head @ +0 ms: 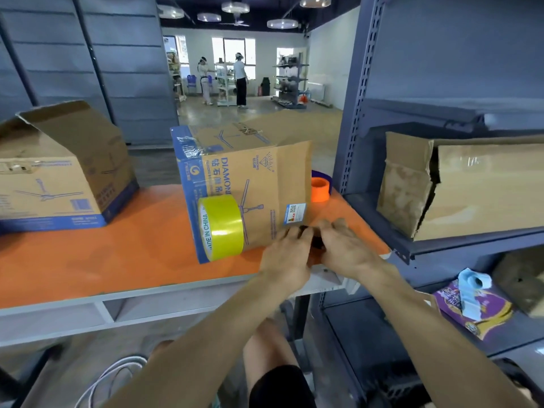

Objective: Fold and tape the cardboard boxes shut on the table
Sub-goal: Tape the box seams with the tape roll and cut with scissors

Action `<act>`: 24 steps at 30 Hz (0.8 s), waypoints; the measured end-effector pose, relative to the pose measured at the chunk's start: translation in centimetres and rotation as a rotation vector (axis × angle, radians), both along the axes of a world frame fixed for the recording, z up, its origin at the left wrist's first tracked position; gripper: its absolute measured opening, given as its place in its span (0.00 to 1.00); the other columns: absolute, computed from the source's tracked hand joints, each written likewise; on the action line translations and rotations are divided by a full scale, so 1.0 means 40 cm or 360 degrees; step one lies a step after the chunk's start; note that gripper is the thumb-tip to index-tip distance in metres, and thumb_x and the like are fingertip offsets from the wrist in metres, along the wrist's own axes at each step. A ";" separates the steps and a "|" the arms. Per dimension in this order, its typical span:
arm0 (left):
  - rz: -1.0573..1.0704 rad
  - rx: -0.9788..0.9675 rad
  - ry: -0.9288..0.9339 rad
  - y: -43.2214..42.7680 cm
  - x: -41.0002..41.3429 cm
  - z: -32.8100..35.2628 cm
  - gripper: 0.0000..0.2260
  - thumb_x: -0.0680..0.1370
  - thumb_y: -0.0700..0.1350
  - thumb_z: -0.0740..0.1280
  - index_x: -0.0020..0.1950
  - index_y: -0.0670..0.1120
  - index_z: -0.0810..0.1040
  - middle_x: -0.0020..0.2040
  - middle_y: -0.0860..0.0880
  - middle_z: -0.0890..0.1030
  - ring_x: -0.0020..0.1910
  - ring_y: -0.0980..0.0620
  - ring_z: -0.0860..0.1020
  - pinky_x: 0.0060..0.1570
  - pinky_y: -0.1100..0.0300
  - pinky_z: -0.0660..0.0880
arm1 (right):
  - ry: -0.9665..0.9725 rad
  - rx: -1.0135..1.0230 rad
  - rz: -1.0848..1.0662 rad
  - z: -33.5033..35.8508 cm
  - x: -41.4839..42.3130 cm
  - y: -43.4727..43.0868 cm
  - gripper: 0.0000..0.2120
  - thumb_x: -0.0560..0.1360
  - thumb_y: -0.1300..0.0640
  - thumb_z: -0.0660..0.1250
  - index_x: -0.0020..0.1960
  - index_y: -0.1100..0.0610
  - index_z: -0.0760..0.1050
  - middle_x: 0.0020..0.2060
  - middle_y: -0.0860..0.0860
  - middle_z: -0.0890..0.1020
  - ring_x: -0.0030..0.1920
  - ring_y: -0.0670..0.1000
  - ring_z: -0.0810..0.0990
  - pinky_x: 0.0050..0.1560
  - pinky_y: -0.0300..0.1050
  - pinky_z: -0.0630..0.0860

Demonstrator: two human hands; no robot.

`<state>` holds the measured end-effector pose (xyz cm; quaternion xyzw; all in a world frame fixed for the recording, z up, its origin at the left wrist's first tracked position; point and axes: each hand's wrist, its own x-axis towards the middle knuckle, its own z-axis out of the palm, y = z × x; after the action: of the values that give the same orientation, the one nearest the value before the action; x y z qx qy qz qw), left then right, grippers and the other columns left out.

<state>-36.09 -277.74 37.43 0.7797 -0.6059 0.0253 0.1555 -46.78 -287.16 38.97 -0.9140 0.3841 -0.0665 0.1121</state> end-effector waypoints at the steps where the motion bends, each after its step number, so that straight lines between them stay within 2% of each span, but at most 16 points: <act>1: -0.0019 -0.0005 0.0010 -0.012 0.003 -0.002 0.31 0.78 0.41 0.69 0.79 0.50 0.60 0.71 0.47 0.69 0.72 0.43 0.66 0.65 0.49 0.72 | -0.0026 0.0005 0.0009 0.000 -0.010 -0.001 0.23 0.77 0.65 0.64 0.70 0.55 0.64 0.57 0.57 0.70 0.59 0.62 0.74 0.51 0.50 0.71; 3: -0.0023 -0.0018 0.0014 -0.031 0.006 0.003 0.33 0.78 0.41 0.69 0.80 0.52 0.59 0.69 0.47 0.68 0.68 0.43 0.68 0.60 0.48 0.73 | -0.0059 -0.0006 0.0033 0.007 -0.032 -0.005 0.25 0.77 0.65 0.64 0.72 0.54 0.62 0.58 0.57 0.73 0.59 0.60 0.75 0.50 0.47 0.70; 7: -0.0079 -0.0007 -0.0179 -0.053 0.009 0.021 0.18 0.82 0.47 0.66 0.73 0.53 0.73 0.61 0.46 0.72 0.61 0.41 0.75 0.50 0.49 0.73 | -0.0005 -0.0073 0.0169 0.053 -0.078 -0.005 0.21 0.76 0.67 0.63 0.65 0.51 0.67 0.58 0.53 0.78 0.54 0.55 0.74 0.49 0.47 0.71; 9: -0.0108 -0.0084 -0.0278 -0.050 0.005 0.029 0.15 0.84 0.51 0.61 0.72 0.55 0.74 0.58 0.45 0.76 0.55 0.39 0.79 0.43 0.51 0.70 | 0.0061 -0.0188 0.0218 0.086 -0.092 -0.003 0.19 0.76 0.67 0.61 0.63 0.50 0.69 0.57 0.52 0.78 0.53 0.55 0.75 0.47 0.48 0.72; 11: -0.0111 -0.0202 -0.0248 -0.043 -0.003 0.036 0.14 0.85 0.53 0.59 0.69 0.54 0.75 0.53 0.45 0.80 0.51 0.39 0.80 0.40 0.52 0.70 | 0.0089 -0.0401 0.0277 0.120 -0.098 0.002 0.19 0.77 0.67 0.60 0.63 0.50 0.71 0.59 0.51 0.78 0.56 0.55 0.75 0.50 0.49 0.74; 12: -0.0107 -0.0268 -0.0149 -0.038 -0.009 0.037 0.13 0.85 0.54 0.59 0.65 0.52 0.77 0.50 0.45 0.81 0.48 0.39 0.81 0.39 0.53 0.70 | 0.0023 -0.0554 0.0333 0.136 -0.103 0.006 0.19 0.76 0.68 0.61 0.62 0.49 0.74 0.61 0.49 0.78 0.60 0.53 0.75 0.55 0.49 0.75; 14: -0.0075 -0.0362 0.0314 -0.026 -0.016 0.039 0.11 0.84 0.53 0.60 0.52 0.49 0.79 0.40 0.47 0.82 0.39 0.42 0.82 0.34 0.56 0.70 | -0.0321 -0.0857 0.0519 0.164 -0.116 0.017 0.17 0.74 0.69 0.64 0.57 0.52 0.79 0.63 0.48 0.78 0.66 0.52 0.74 0.61 0.47 0.75; 16: -0.0031 -0.0405 0.0890 -0.013 -0.016 0.045 0.14 0.85 0.52 0.61 0.41 0.50 0.74 0.27 0.52 0.77 0.25 0.49 0.79 0.25 0.63 0.68 | -0.0691 -0.0988 0.0597 0.177 -0.130 0.029 0.16 0.73 0.70 0.64 0.53 0.55 0.81 0.59 0.48 0.80 0.63 0.52 0.76 0.56 0.47 0.78; 18: -0.0023 -0.0430 0.1144 0.005 -0.014 0.056 0.14 0.85 0.53 0.60 0.41 0.52 0.73 0.22 0.53 0.74 0.19 0.54 0.74 0.22 0.67 0.66 | -0.0862 -0.0829 0.0426 0.176 -0.128 0.035 0.14 0.76 0.67 0.63 0.56 0.53 0.79 0.56 0.46 0.78 0.57 0.50 0.77 0.49 0.51 0.79; 19: -0.0033 -0.0450 0.1266 0.015 -0.017 0.064 0.13 0.86 0.53 0.59 0.44 0.52 0.74 0.25 0.54 0.75 0.19 0.54 0.74 0.23 0.67 0.67 | -0.0873 -0.0665 0.0313 0.171 -0.121 0.036 0.14 0.78 0.65 0.63 0.59 0.51 0.77 0.56 0.46 0.77 0.55 0.49 0.78 0.49 0.52 0.79; 21: -0.0079 -0.0497 0.1583 0.036 -0.022 0.084 0.15 0.86 0.54 0.59 0.50 0.44 0.74 0.35 0.53 0.77 0.21 0.53 0.73 0.25 0.65 0.67 | -0.0810 -0.0264 0.0175 0.163 -0.107 0.038 0.15 0.82 0.60 0.63 0.67 0.49 0.72 0.56 0.46 0.77 0.55 0.49 0.79 0.56 0.53 0.77; 22: -0.0107 -0.0507 0.1699 0.051 -0.023 0.093 0.16 0.86 0.54 0.59 0.52 0.42 0.72 0.38 0.50 0.75 0.21 0.52 0.73 0.25 0.64 0.66 | -0.0819 -0.0054 0.0164 0.163 -0.101 0.041 0.15 0.83 0.57 0.63 0.69 0.50 0.71 0.55 0.46 0.79 0.55 0.48 0.79 0.57 0.50 0.77; 24: -0.0165 -0.0522 0.1717 0.082 -0.023 0.112 0.14 0.85 0.56 0.58 0.52 0.45 0.72 0.39 0.48 0.74 0.23 0.51 0.74 0.25 0.62 0.65 | -0.0982 0.0401 0.0285 0.170 -0.093 0.054 0.14 0.83 0.55 0.63 0.68 0.53 0.75 0.50 0.46 0.83 0.50 0.44 0.81 0.50 0.39 0.77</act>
<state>-36.99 -274.46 41.90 0.6172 -0.4662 -0.2907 0.5633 -50.52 -285.00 45.76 -0.8599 0.2557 -0.2817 0.3405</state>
